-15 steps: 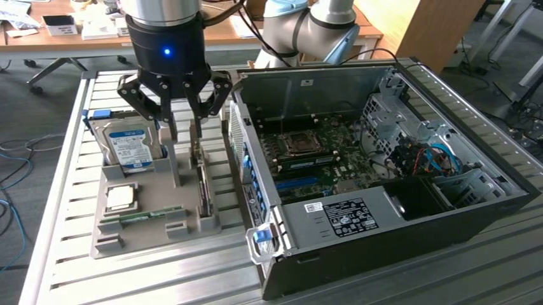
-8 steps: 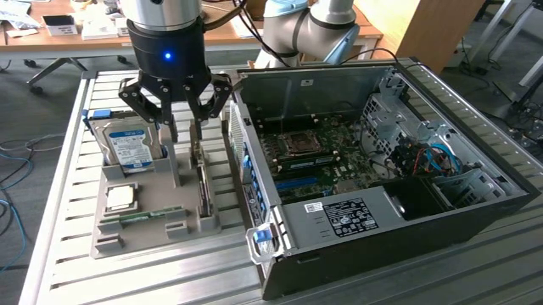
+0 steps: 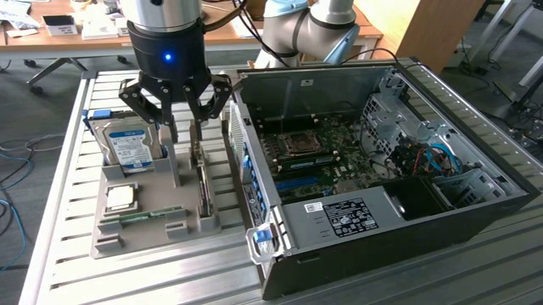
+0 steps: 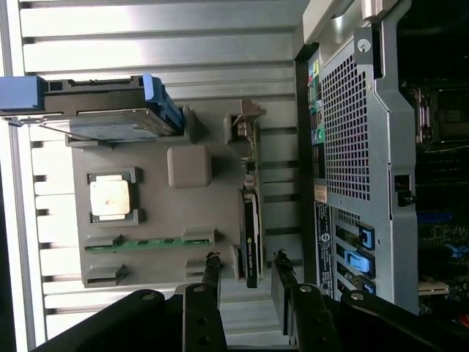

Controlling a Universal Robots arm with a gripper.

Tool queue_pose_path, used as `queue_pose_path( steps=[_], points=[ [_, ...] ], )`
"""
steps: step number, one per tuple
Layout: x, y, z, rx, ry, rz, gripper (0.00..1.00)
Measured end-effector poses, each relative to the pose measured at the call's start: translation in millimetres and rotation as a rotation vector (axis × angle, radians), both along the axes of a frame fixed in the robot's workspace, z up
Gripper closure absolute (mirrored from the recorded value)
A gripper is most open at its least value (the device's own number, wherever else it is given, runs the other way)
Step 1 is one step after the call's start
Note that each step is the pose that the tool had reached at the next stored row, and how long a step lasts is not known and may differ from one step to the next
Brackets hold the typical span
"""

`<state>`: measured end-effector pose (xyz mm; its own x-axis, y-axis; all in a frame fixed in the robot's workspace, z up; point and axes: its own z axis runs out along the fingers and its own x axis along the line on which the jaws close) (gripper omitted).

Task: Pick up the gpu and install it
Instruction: 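Pick up the gpu and move the gpu toward the slot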

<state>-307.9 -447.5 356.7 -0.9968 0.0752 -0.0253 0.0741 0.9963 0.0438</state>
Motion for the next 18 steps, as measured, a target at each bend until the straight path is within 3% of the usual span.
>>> queue_pose_path(
  steps=[18],
  points=[
    [0.0,0.0,-1.7,-0.0002,0.0002,0.0,0.58]
  ],
)
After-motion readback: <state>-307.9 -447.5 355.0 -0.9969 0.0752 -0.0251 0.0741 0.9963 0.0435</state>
